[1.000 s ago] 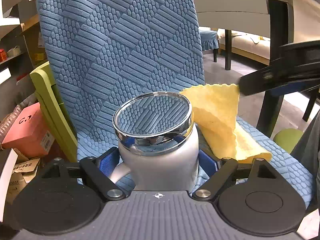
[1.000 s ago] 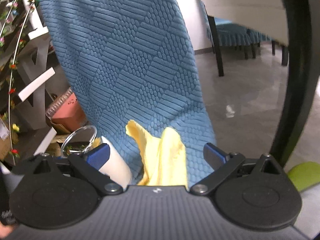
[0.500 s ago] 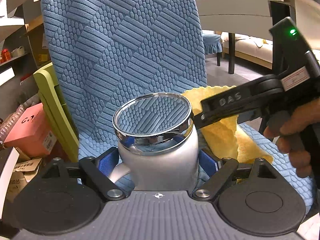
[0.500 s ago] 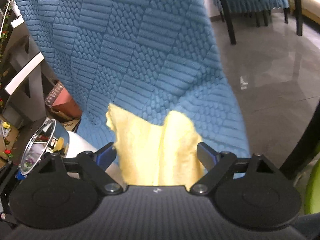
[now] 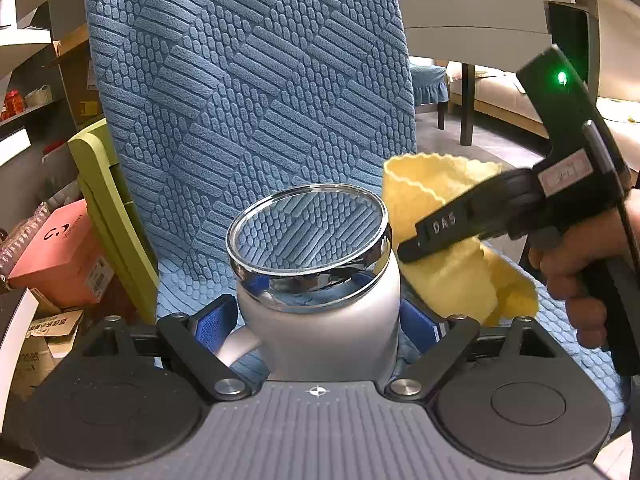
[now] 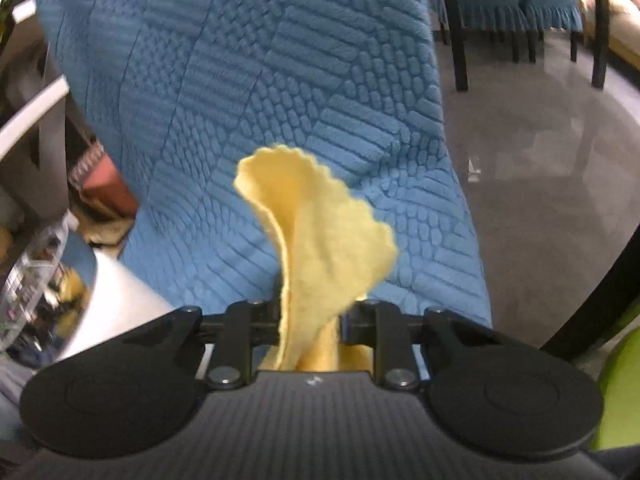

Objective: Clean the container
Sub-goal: 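Close the left gripper on the mug body while the right gripper grasps the yellow cloth, then lift the yellow cloth with the right gripper toward the mug rim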

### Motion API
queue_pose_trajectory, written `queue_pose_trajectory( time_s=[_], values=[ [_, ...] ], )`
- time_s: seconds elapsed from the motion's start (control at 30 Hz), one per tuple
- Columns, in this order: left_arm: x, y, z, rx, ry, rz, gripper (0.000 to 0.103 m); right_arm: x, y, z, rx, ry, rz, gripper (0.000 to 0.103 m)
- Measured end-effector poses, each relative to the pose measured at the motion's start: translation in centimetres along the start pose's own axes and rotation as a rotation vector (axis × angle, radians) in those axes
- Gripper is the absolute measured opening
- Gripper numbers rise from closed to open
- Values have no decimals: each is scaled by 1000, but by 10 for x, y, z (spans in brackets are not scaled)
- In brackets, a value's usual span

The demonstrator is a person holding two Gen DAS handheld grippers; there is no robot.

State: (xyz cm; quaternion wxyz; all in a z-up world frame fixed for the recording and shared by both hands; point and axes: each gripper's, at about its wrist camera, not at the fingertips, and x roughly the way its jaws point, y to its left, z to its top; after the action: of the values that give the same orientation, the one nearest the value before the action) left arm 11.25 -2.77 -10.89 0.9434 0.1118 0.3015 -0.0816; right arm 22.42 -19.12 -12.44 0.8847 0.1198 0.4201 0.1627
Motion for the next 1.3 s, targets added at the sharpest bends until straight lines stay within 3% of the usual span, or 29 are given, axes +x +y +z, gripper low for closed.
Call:
queue_pose_trajectory(
  time_s=[0.3,0.53,0.57,0.63,0.8,1.03,1.17,1.3],
  values=[
    [0,0,0,-1,-3,-3,91,-18,2,4,36,-57,56,23],
    [0,-2,-2,28,-12,-1,91,-10,1,0,9,-13,68,28],
    [0,-2,-2,30,-12,1,91,-11,1,-1,-9,-17,66,32],
    [1,-2,-2,28,-13,1,91,-15,1,-4,-48,-32,60,57],
    [1,1,-1,3,-14,-8,91,-31,-14,-6,-42,-86,71,69],
    [2,2,1,-16,-11,-21,91,-59,-38,-3,50,-221,101,68],
    [3,2,1,-15,-10,-23,91,-41,-41,-9,79,-125,82,59],
    [2,3,2,-10,-10,-26,91,-35,-28,-11,25,-117,121,58]
  ],
)
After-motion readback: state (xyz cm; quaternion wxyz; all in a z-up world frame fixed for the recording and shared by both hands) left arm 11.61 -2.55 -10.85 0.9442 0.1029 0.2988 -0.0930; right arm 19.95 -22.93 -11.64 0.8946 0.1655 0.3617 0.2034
